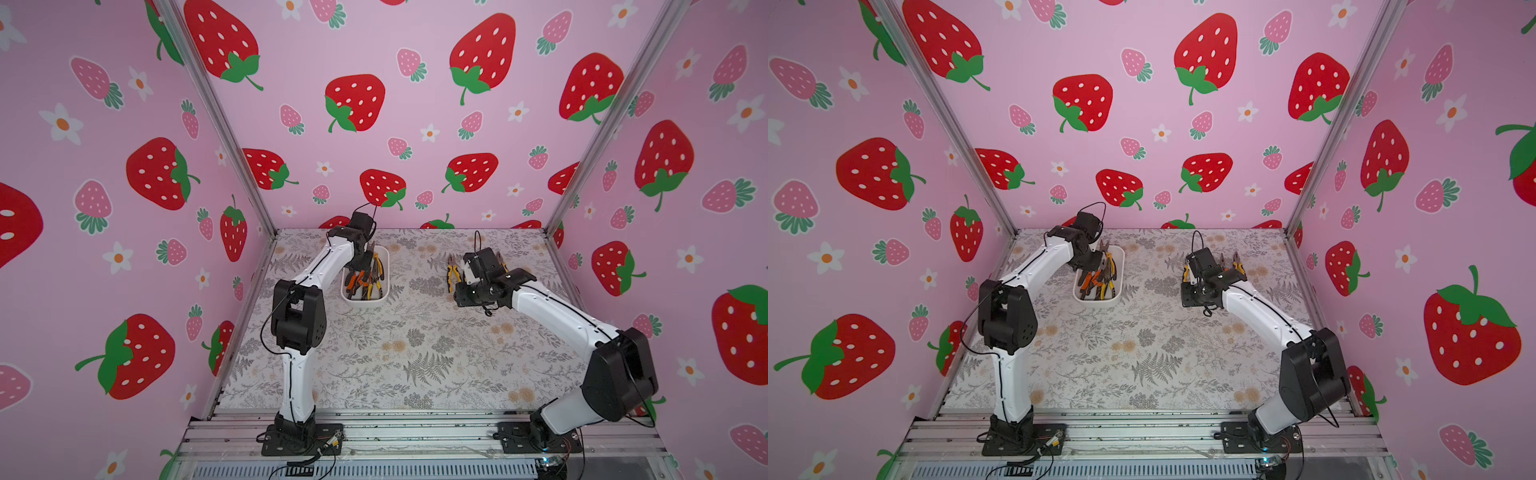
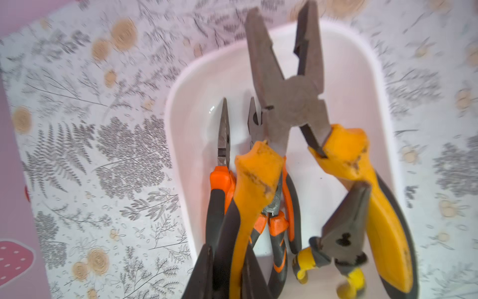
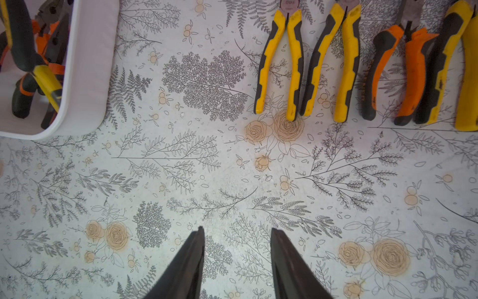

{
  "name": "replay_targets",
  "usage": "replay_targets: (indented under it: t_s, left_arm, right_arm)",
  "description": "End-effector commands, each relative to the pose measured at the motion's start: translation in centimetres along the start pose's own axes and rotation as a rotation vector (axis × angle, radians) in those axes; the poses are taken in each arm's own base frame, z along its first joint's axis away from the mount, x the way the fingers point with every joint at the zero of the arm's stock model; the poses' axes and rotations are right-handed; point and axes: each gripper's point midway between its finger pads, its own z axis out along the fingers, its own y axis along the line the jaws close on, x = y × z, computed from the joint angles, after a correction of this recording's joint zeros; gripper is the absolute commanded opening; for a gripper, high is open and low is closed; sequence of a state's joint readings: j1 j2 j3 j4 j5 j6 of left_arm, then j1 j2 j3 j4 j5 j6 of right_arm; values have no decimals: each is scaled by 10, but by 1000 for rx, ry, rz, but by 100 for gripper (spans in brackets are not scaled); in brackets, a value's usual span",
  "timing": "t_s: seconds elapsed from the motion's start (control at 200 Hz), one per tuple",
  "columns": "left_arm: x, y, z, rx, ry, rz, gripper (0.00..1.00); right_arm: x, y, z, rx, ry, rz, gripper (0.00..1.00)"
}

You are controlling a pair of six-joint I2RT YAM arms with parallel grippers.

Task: Take the pliers out of the storage box
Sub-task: Pick up the pliers from the storage box.

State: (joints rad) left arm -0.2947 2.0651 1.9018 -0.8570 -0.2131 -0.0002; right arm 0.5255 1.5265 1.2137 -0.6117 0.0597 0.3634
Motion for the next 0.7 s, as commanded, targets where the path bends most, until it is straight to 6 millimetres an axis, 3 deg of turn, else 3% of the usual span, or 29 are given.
replay_targets:
  t_s: [0.0, 0.205, 0.38, 0.695]
  left_arm:
    - [-13, 3, -23, -26, -63, -12, 0]
    - [-7, 5, -27, -44, -90, -30, 0]
    - [-6, -22, -40, 204, -164, -154, 0]
    - [23, -80, -75, 318, -169, -147, 0]
  right_arm:
    - [7, 0, -9, 13, 5, 1, 46]
    - [14, 12, -14, -23, 5, -10, 46]
    - [12, 50, -22, -219, -23, 12, 41]
    - [8, 98, -6, -221, 26, -57, 39]
